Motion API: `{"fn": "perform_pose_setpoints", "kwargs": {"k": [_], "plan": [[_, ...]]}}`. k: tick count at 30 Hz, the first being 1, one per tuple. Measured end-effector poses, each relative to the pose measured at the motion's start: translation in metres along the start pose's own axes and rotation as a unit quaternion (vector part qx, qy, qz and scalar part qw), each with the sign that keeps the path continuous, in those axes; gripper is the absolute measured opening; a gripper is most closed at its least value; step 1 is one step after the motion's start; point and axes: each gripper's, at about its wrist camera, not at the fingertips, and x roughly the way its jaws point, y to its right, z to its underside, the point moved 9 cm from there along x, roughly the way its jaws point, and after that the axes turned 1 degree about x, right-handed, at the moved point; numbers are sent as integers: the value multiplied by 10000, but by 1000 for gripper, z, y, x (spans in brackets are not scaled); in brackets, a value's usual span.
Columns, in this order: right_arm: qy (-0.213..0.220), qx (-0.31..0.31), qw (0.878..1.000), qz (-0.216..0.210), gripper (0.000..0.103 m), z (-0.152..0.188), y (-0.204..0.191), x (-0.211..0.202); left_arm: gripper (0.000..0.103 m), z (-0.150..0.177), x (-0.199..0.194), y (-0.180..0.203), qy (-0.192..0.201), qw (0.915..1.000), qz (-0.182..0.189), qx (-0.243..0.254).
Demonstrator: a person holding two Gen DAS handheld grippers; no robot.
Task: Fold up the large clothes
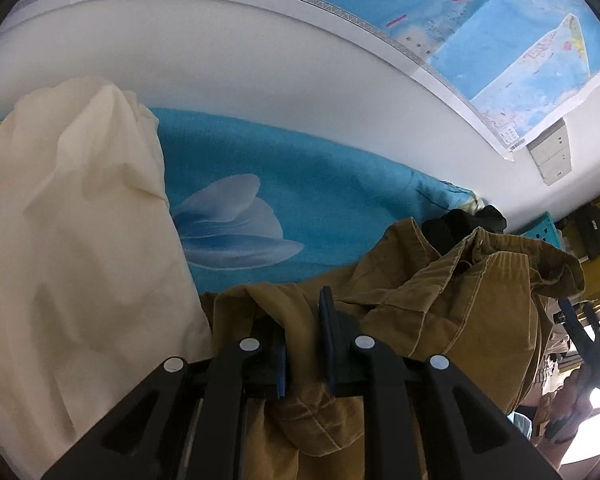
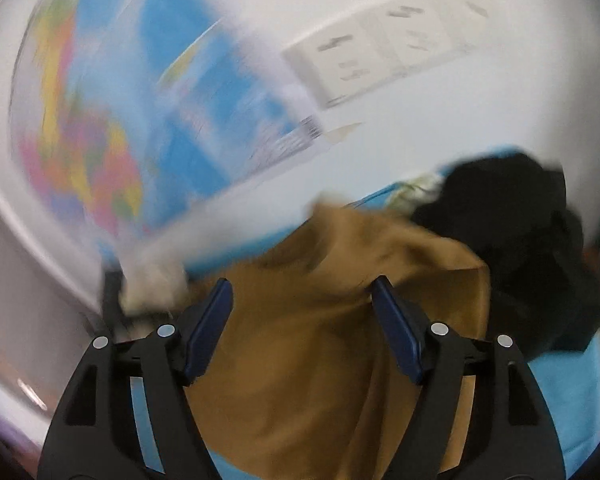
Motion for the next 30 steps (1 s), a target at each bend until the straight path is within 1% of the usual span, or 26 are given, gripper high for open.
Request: {"fn": "perform_pose_setpoints", "kwargs": {"k": [3, 4, 5, 6, 8, 9, 11, 13, 14, 15, 16, 18, 19, 20, 22, 23, 25, 26, 27, 28, 29, 30], "plan": [[-237, -713, 9964, 381, 61, 15, -16, 31, 15, 0, 0, 0, 16, 10000, 6, -46], [-309, -843, 9946, 527, 60, 19, -15, 40, 15, 0, 0, -1, 24, 10000, 15, -55], [-415, -928, 9928, 628, 60, 22, -14, 51, 15, 0, -1, -1, 35, 9999, 41, -92], [-444, -956, 9919, 713, 58, 24, -10, 60, 15, 0, -2, -1, 31, 9999, 68, -111], [-487, -978, 9905, 838, 58, 25, -4, 70, 18, 0, -5, -2, 31, 9996, 192, -197], [-467, -1028, 9887, 984, 58, 24, 2, 75, 19, 1, -6, -3, 9, 9992, 289, -280], [-506, -1025, 9879, 1048, 58, 25, 8, 84, 29, 1, -15, 1, 12, 9970, 633, -451], [-532, -995, 9870, 1143, 58, 24, 16, 90, 34, -1, -29, 8, 105, 9935, 1003, -527], [-554, -999, 9866, 1166, 57, 24, 18, 94, 46, -2, -41, 13, 220, 9906, 1242, -520], [-602, -1007, 9858, 1198, 58, 26, 21, 98, 54, -2, -53, 19, 374, 9878, 1428, -489], [-647, -984, 9856, 1214, 58, 26, 22, 101, 64, -2, -67, 26, 598, 9852, 1562, -368], [-771, -922, 9856, 1188, 60, 28, 26, 108, 67, 3, -86, 42, 894, 9821, 1656, -23], [-770, -890, 9860, 1177, 60, 28, 28, 109, 69, 8, -92, 52, 1017, 9812, 1619, 252], [-790, -853, 9865, 1156, 60, 28, 30, 110, 70, 13, -92, 58, 1097, 9819, 1476, 451], [-798, -795, 9877, 1081, 60, 26, 30, 106, 70, 24, -87, 65, 1210, 9840, 956, 891], [-734, -758, 9889, 1049, 59, 24, 28, 99, 70, 33, -77, 67, 1130, 9843, 815, 1084], [-534, -726, 9916, 927, 60, 18, 26, 79, 70, 45, -56, 63, 986, 9863, 436, 1245], [-407, -762, 9923, 888, 61, 16, 24, 67, 70, 52, -42, 57, 909, 9866, 151, 1345], [-328, -851, 9920, 873, 63, 16, 23, 57, 70, 56, -31, 52, 846, 9862, -25, 1422], [-292, -942, 9907, 934, 63, 16, 25, 52, 69, 58, -26, 48, 816, 9861, -151, 1439], [-255, -1022, 9884, 1092, 64, 14, 27, 51, 68, 59, -18, 41, 789, 9865, -269, 1412], [-323, -974, 9875, 1197, 65, 16, 39, 52, 68, 60, -11, 34, 756, 9870, -309, 1383]]}}
